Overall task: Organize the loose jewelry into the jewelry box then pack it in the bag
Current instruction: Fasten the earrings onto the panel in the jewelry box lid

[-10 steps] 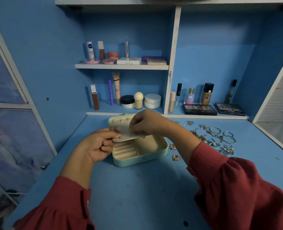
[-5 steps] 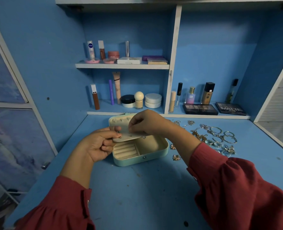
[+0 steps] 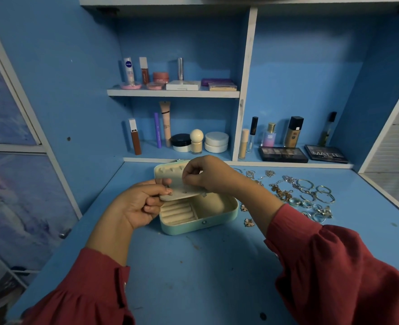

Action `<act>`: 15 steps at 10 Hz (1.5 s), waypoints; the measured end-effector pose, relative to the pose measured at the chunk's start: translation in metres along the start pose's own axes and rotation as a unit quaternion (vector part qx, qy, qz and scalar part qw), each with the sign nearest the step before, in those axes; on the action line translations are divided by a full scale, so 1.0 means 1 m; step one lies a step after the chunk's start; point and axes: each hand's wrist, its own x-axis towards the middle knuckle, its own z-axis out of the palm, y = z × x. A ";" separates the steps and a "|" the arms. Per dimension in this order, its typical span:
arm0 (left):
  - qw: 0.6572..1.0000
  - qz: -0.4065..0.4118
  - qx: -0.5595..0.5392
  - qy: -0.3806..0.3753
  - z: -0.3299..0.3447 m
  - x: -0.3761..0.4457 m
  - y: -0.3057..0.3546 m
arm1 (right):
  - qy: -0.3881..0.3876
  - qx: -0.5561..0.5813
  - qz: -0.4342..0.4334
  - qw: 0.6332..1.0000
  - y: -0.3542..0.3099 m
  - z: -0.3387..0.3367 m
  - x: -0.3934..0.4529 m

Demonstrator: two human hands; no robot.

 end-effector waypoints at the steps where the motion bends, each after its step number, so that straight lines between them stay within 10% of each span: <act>1: 1.000 0.002 0.002 0.002 0.000 -0.001 0.000 | -0.018 -0.026 0.002 1.000 0.000 -0.003 0.001; 15: 1.000 0.005 -0.002 0.009 0.000 0.002 -0.001 | -0.021 0.076 0.036 0.996 -0.006 -0.008 0.001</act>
